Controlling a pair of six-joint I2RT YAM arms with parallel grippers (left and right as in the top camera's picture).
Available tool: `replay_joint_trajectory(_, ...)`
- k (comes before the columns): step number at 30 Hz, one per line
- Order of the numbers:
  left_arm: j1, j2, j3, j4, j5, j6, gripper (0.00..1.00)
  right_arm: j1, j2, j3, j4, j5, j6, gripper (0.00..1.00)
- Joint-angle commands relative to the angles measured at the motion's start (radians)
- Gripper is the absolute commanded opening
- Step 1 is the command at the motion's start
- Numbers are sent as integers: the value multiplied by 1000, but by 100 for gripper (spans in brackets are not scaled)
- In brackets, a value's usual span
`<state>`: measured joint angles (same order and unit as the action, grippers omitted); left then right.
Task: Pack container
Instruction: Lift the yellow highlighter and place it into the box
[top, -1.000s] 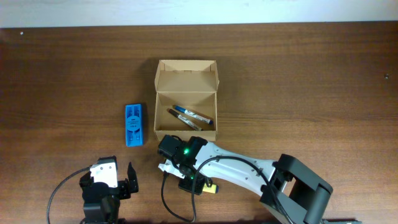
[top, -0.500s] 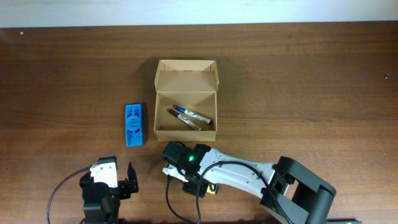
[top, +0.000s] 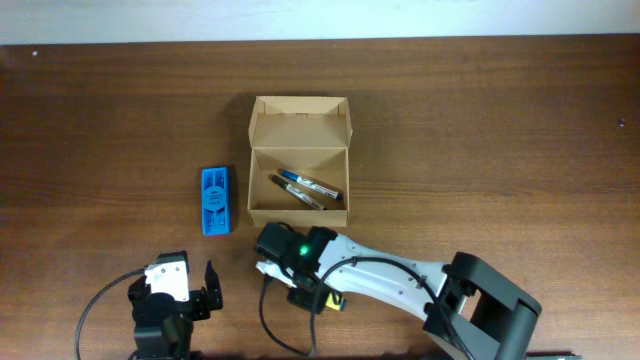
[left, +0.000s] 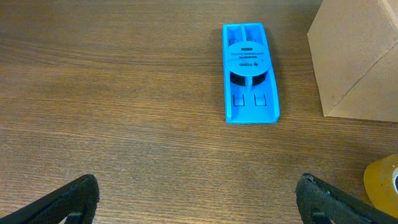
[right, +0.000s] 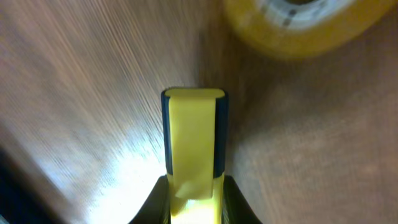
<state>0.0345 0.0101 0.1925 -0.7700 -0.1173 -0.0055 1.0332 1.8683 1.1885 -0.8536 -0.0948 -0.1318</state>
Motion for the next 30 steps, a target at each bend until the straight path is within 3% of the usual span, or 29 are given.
replay_joint_trajectory(1, -4, -5, -6, 0, -11, -13, 100, 7, -13, 131, -48, 2, 18, 11)
replay_joint_trajectory(10, -4, -5, -6, 0, -11, -13, 100, 6, -13, 380, -188, 122, 18, 11)
replay_joint_trajectory(19, -4, -5, -6, 0, -11, -13, 100, -56, -13, 497, -98, 354, -2, 15)
replay_joint_trajectory(30, -4, -5, -6, 0, -11, -13, 99, -258, -2, 497, 19, 258, -127, 15)
